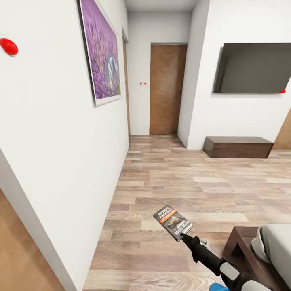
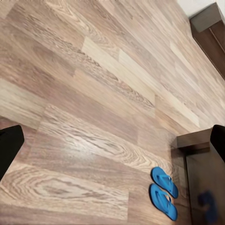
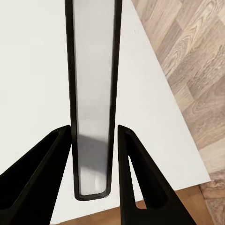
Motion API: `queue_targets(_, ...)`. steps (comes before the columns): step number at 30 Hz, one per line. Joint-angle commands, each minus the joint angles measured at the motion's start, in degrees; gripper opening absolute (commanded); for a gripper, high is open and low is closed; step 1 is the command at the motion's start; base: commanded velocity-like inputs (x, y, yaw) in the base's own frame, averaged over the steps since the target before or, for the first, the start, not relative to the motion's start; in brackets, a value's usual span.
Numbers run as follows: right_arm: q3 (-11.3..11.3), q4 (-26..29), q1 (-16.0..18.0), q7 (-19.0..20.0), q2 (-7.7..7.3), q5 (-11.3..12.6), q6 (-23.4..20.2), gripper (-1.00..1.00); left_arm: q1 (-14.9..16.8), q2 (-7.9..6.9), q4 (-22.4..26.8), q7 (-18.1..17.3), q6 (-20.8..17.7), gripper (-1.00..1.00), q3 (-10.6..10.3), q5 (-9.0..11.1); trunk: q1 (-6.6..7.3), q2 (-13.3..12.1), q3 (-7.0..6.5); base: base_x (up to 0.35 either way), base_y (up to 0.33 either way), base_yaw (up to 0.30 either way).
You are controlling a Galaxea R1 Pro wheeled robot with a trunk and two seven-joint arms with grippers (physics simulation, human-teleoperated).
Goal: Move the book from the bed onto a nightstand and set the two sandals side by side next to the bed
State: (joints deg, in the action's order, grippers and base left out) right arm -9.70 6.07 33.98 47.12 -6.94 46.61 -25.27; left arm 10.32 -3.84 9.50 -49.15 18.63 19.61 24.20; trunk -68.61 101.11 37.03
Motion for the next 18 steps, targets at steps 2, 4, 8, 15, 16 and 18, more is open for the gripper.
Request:
queue_targets(2, -0.5, 0.0, 0.0, 0.1, 0.00, -0.1, -0.5, -1.00, 0.0, -0.02, -0.1, -0.2, 0.3, 1.00, -0.2, 0.3, 0.00, 0.0, 0.06, 0.073, 0.000, 0.008)
queue_targets(4, -0.5, 0.0, 0.0, 0.1, 0.00, -0.1, -0.5, -1.00, 0.0, -0.02, -0.1, -0.2, 0.3, 1.00, -0.3, 0.3, 0.00, 0.0, 0.06, 0.073, 0.000, 0.005)
queue_targets(8, -0.5, 0.0, 0.0, 0.1, 0.00, -0.1, -0.5, -1.00, 0.0, 0.02, -0.1, 0.0, 0.4, 1.00, -0.3, 0.3, 0.00, 0.0, 0.06, 0.073, 0.000, 0.002)
queue_targets(15, -0.5, 0.0, 0.0, 0.1, 0.00, -0.1, -0.5, -1.00, 0.0, 0.42, -0.2, 0.1, 0.5, 1.00, -0.4, 0.2, 0.00, 0.0, 0.06, 0.073, 0.000, 0.000)
queue_targets(16, -0.5, 0.0, 0.0, 0.1, -0.02, -0.1, -0.5, -1.00, 0.0, 0.48, -0.1, 0.1, 0.5, 1.00, -0.4, 0.2, 0.00, 0.0, 0.06, 0.073, 0.000, 0.000)
queue_targets(18, -0.5, 0.0, 0.0, 0.1, -0.02, -0.1, -0.5, -1.00, 0.0, 0.58, -0.2, 0.1, 0.5, 1.00, -0.4, 0.2, 0.00, 0.0, 0.06, 0.073, 0.000, 0.000)
